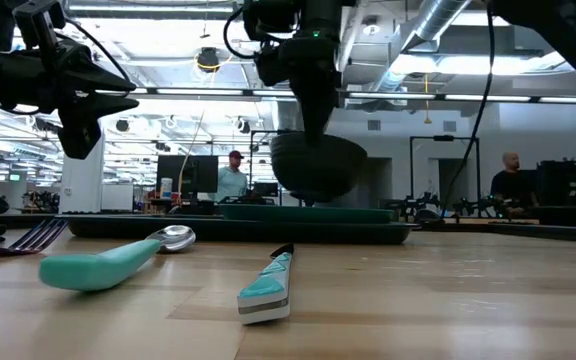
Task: Set up tray
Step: Put the black bowl on the green plate on the dark green serving tray
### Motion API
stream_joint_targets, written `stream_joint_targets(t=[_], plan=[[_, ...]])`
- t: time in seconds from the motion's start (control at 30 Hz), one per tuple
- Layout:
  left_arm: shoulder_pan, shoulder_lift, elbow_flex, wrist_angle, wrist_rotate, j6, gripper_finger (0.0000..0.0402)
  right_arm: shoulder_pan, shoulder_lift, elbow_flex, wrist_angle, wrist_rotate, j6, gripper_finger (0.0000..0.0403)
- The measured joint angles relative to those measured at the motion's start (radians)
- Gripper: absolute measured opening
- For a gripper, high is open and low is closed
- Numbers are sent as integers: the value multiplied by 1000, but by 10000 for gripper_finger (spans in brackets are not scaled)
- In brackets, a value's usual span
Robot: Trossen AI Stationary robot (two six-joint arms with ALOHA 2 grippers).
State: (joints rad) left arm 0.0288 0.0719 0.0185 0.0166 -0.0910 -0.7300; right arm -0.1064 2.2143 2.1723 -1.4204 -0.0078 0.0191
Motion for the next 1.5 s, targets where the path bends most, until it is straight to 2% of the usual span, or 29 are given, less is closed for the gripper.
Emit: stream_joint_targets(t=[0.6,0.77,0.83,1.13,1.5], plan=[[0,0,0,-1,-1,1,84,21,0,0,31,-20,37,0],[0,0,0,-1,-2,1,84,22,57,-4,4,-15,31,0],[0,0,0,-1,-2,1,84,26,75,0,50,-13,32,0],[0,0,0,-3,4,1,84,27,95,-1,30,-16,33,0],[0,0,0,-3,3,1,84,26,95,-1,21,-18,34,51]])
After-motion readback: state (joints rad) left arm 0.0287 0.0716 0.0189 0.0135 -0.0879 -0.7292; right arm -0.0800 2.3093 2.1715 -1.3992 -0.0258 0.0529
